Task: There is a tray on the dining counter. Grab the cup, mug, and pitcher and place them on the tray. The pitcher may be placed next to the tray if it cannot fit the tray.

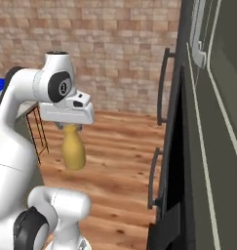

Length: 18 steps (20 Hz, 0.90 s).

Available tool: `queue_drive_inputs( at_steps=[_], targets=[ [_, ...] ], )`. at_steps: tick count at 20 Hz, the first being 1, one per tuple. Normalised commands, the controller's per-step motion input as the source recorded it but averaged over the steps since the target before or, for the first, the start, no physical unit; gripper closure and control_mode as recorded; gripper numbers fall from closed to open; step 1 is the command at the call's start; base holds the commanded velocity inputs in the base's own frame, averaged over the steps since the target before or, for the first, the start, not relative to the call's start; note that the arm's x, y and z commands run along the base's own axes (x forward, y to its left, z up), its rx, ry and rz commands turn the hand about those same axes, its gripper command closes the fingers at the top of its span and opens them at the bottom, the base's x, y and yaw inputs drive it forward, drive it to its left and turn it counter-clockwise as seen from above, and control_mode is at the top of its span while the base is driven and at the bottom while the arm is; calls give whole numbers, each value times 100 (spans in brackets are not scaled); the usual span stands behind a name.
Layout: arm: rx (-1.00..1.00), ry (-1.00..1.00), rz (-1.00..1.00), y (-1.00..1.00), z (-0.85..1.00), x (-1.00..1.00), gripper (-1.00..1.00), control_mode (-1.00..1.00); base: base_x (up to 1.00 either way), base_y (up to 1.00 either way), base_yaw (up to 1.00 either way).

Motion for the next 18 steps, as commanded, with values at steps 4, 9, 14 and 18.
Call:
queue_drive_inputs(
  at_steps=[4, 9, 14, 18],
  targets=[
    [0, 0, 0, 0, 0, 0, 100, 100, 100, -9, 0],
    [0, 0, 0, 0, 0, 0, 100, 100, 100, 0, 0],
    [0, 0, 0, 0, 0, 0, 100, 100, 100, 0, 0],
    [0, 0, 0, 0, 0, 0, 100, 100, 100, 0, 0]
  ],
)
